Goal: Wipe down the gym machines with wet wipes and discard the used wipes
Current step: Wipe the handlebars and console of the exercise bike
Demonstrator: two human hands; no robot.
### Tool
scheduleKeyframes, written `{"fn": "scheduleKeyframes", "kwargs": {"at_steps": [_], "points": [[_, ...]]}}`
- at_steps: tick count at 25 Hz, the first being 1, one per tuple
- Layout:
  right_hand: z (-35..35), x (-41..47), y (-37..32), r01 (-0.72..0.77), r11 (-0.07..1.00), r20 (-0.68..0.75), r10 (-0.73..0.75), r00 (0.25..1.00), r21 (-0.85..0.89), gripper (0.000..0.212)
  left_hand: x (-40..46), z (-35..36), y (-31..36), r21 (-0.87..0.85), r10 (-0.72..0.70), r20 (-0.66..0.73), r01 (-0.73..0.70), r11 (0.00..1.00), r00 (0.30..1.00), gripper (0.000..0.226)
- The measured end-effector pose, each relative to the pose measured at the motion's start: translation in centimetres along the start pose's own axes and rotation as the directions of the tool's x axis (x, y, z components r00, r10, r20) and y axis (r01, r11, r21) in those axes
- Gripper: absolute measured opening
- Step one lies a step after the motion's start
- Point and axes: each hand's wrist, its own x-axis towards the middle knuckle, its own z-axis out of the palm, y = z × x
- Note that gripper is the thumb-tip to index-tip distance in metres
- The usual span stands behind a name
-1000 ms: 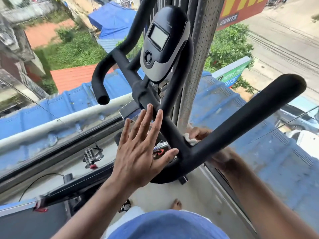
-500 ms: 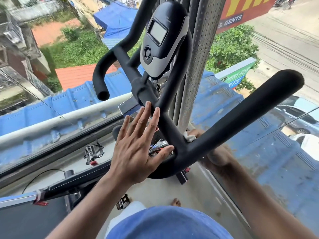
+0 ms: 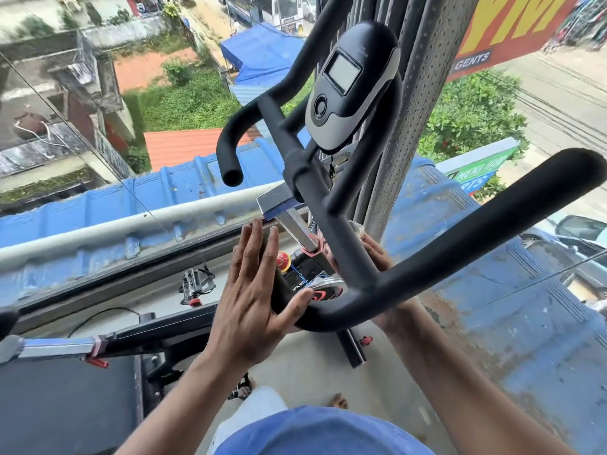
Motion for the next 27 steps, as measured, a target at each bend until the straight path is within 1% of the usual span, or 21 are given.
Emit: {"fn": "scheduleKeyframes", "kwargs": {"at_steps": [1,2,3,4,5,9,10,12,13,14,15,16,18,19,20,21,22,23,24,25,27], "points": [[-0.4,0.1,0.0,-0.007,1.0,0.005,0.007,1.0,0.028,0.033,-0.2,0.0,0.1,-0.007,-0.015,-0.002,0.015,1.0,1.0,0.09],[0.3,0.5,-0.4,-0.024,0.999,0.033,0.023,0.999,0.031,0.028,-0.1,0.0,0.1,-0.009,-0.023,0.006,0.023,1.0,1.0,0.09],[-0.1,1.0,-0.4,-0.01,1.0,0.064,0.009,0.998,0.01,0.013,0.3,-0.1,-0.1,-0.003,-0.02,0.019,0.02,1.0,1.0,0.09],[-0.1,1.8,-0.7,0.055,0.997,-0.008,-0.056,0.998,-0.048,0.019,0.9,-0.3,-0.4,0.008,-0.01,0.034,0.01,1.0,0.999,0.089],[-0.4,3.3,-0.5,0.081,0.99,-0.017,-0.084,0.996,-0.118,0.024,1.7,-0.5,-0.7,0.016,-0.008,0.045,0.007,1.0,0.999,0.088],[3.1,4.5,-3.0,0.099,0.967,0.082,-0.082,0.993,-0.236,0.018,3.5,-0.8,-1.5,-0.021,-0.042,0.057,0.043,0.999,0.997,0.084],[3.2,4.7,-3.1,0.096,0.974,0.103,-0.076,0.992,-0.203,0.018,3.2,-0.7,-1.4,-0.031,-0.047,0.054,0.049,0.998,0.997,0.082],[1.7,4.7,-1.6,0.073,0.995,0.084,-0.067,0.994,-0.073,0.027,2.3,-0.3,-1.3,-0.031,-0.053,0.039,0.054,0.998,0.998,0.079],[0.4,4.3,-0.7,0.043,0.999,0.015,-0.043,0.999,-0.008,0.032,1.9,-0.2,-1.3,-0.025,-0.051,0.029,0.052,0.998,0.998,0.077],[-0.3,4.0,-0.1,-0.004,0.996,0.033,0.001,0.999,0.092,0.032,1.6,0.0,-1.3,-0.019,-0.053,0.021,0.053,0.998,0.998,0.076],[-0.4,3.9,0.0,-0.036,0.991,0.045,0.03,0.999,0.132,0.027,1.6,0.0,-1.4,-0.015,-0.057,0.016,0.057,0.998,0.998,0.075],[0.1,4.2,-0.4,-0.043,0.989,0.07,0.033,0.997,0.143,0.026,1.6,0.1,-1.4,-0.014,-0.056,0.014,0.056,0.998,0.998,0.074],[2.9,5.0,-2.0,-0.003,0.999,0.1,-0.001,0.995,0.043,0.017,1.8,0.0,-1.4,-0.014,-0.047,0.012,0.047,0.999,0.999,0.073],[4.7,5.1,-2.9,0.01,1.0,0.127,-0.009,0.992,-0.005,0.03,1.8,0.0,-1.5,-0.014,-0.045,0.01,0.045,0.999,0.999,0.073],[5.4,5.6,-3.2,0.028,0.997,0.144,-0.017,0.989,-0.072,0.052,1.8,0.0,-1.5,-0.014,-0.045,0.007,0.045,0.999,0.999,0.073],[5.6,5.9,-3.4,0.033,0.989,0.111,-0.017,0.994,-0.142,0.074,1.8,0.0,-1.5,-0.015,-0.044,0.002,0.044,0.999,0.999,0.073],[5.1,6.1,-3.2,0.029,0.989,0.107,-0.013,0.994,-0.145,0.086,1.8,0.1,-1.5,-0.018,-0.042,-0.004,0.042,0.999,0.999,0.072],[4.6,6.0,-2.9,0.023,0.992,0.137,-0.006,0.99,-0.12,0.083,1.7,0.1,-1.5,-0.025,-0.04,-0.007,0.04,0.999,0.999,0.071],[4.0,5.9,-2.7,0.042,0.996,0.184,-0.027,0.982,-0.074,0.071,1.7,0.2,-1.4,-0.036,-0.042,-0.011,0.042,0.998,0.999,0.07],[4.1,6.0,-2.8,0.055,0.998,0.169,-0.051,0.984,-0.021,0.063,1.7,0.2,-1.4,-0.045,-0.045,-0.015,0.045,0.998,0.999,0.07],[4.5,7.0,-3.3,0.062,0.972,0.067,-0.048,0.997,-0.227,0.073,1.8,0.2,-1.4,-0.054,-0.046,-0.014,0.045,0.998,0.999,0.069]]}}
